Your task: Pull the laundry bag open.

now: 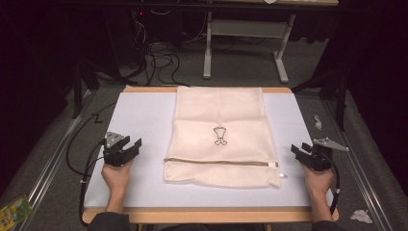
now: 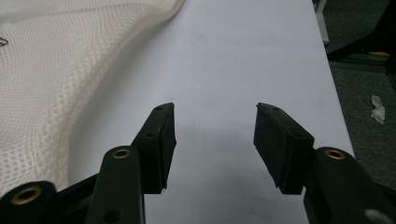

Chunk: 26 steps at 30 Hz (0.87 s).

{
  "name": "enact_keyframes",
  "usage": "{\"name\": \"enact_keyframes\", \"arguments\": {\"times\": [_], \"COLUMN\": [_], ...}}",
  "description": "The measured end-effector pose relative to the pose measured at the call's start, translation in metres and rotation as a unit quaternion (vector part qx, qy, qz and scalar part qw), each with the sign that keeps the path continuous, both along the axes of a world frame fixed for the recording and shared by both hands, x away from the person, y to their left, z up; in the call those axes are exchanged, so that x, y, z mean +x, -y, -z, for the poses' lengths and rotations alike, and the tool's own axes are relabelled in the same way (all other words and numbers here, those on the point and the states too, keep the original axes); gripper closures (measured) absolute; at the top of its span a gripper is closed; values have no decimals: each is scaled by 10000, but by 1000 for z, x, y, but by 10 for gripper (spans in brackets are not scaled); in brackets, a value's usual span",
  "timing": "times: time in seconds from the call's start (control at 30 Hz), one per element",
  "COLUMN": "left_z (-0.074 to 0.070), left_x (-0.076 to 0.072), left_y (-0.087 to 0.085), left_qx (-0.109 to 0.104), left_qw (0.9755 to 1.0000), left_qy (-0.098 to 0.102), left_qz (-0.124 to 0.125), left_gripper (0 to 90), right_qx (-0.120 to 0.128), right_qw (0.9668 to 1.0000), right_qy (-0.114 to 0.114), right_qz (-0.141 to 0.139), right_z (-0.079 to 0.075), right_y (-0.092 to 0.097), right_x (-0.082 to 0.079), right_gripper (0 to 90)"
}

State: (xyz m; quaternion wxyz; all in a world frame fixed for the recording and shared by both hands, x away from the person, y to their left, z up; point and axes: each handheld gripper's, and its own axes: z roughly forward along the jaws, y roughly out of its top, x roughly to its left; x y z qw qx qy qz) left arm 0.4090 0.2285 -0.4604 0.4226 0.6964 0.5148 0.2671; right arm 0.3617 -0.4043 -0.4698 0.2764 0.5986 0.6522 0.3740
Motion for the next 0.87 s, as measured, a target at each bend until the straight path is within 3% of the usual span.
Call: {"name": "enact_keyframes", "arguments": {"times": [0.23,0.4,0.43,0.5,0.57,0.87], "left_z": [9,21,23,23,23,24], "left_x": [5,7,8,8,8,8], "left_y": [5,8,7,8,9,11], "left_qx": [304,424,433,458,476,578], "left_qw": [9995,9989,9986,9986,9985,9979], "left_qy": [-128,-212,-309,-250,-267,-303], "left_qz": [-7,4,-6,-30,15,39], "left_gripper": [478,475,472,456,449,429], "right_qx": [-190,-414,-463,-532,-686,-648], "right_qw": [9998,9985,9979,9959,9950,9952], "right_qy": [-102,-351,-430,-714,-699,-709], "right_qz": [5,-74,-109,-185,-198,-189], "right_z": [4,6,6,8,9,9], "right_y": [-4,-9,-10,-13,-16,-15], "right_x": [3,8,9,14,14,14], "right_gripper": [473,440,425,385,386,382]}}
